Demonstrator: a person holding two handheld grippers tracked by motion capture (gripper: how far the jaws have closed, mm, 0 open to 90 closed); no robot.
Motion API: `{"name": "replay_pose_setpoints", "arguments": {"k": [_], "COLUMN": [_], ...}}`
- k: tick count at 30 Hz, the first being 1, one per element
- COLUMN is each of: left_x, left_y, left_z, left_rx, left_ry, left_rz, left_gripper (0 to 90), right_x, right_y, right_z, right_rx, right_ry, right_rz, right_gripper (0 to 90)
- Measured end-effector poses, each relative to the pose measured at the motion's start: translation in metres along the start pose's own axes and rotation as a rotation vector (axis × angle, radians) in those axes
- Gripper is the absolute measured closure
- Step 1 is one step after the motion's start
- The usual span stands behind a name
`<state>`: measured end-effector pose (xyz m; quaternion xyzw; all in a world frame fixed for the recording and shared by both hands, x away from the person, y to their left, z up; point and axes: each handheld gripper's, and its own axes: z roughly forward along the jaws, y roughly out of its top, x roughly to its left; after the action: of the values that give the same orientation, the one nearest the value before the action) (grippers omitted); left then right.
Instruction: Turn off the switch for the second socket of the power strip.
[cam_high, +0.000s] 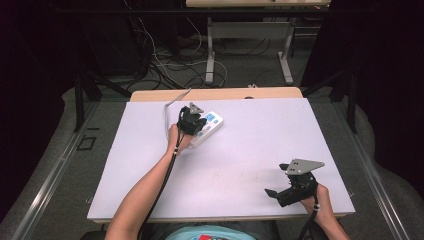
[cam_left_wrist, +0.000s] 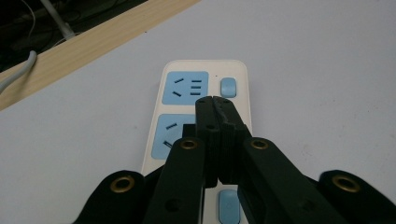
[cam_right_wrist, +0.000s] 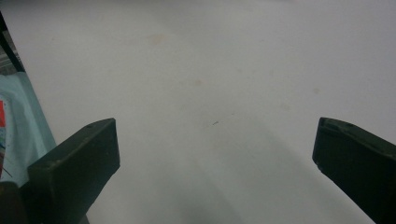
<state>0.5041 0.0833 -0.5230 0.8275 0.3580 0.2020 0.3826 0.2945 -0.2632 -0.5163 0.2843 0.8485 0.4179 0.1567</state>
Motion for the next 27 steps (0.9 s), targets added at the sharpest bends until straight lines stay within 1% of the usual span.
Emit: {"name": "replay_pose_setpoints", "arguments": {"k": [1, 2, 7, 8, 9, 13, 15, 18, 20, 21, 27], "left_x": [0.001, 0.001, 0.002, 0.002, 0.003, 0.001, 0.0, -0.002, -0.004, -0.004, -0.005], "left_y": [0.0, 0.0, -0.001, -0.001, -0.001, -0.001, -0.001, -0.001, -0.001, -0.001, -0.001], "left_z": [0.001, 0.002, 0.005, 0.005, 0.006, 0.009, 0.012, 0.014, 0.016, 0.017, 0.02], "left_rx": [0.002, 0.002, 0.009, 0.014, 0.009, 0.022, 0.026, 0.043, 0.044, 0.055, 0.064], "left_ry": [0.003, 0.002, 0.002, -0.003, -0.005, -0.009, -0.016, -0.023, -0.028, -0.028, -0.026], "left_rz": [0.004, 0.0, 0.001, 0.0, 0.0, 0.008, 0.005, 0.021, 0.019, 0.032, 0.036], "left_gripper": [89.7, 89.7, 89.7, 89.7, 89.7, 89.7, 89.7, 89.7, 89.7, 89.7, 89.7], "right_x": [0.0, 0.0, 0.0, 0.0, 0.0, 0.0, 0.001, 0.001, 0.0, 0.001, 0.001], "right_y": [0.0, 0.0, 0.0, 0.0, 0.0, 0.0, 0.0, 0.0, 0.0, 0.0, 0.0], "right_z": [0.0, 0.0, 0.001, 0.001, 0.001, 0.001, 0.0, 0.0, 0.001, 0.0, 0.0], "right_rx": [-0.001, 0.0, 0.001, 0.001, 0.001, 0.001, 0.004, 0.003, 0.001, 0.004, 0.004], "right_ry": [-0.006, 0.001, -0.002, -0.001, -0.001, 0.0, 0.0, 0.0, 0.001, 0.001, 0.002], "right_rz": [0.0, 0.0, 0.002, 0.002, 0.002, 0.002, 0.012, 0.011, 0.005, 0.011, 0.011], "right_gripper": [0.1, 0.1, 0.1, 0.1, 0.1, 0.1, 0.0, 0.1, 0.1, 0.1, 0.1]}}
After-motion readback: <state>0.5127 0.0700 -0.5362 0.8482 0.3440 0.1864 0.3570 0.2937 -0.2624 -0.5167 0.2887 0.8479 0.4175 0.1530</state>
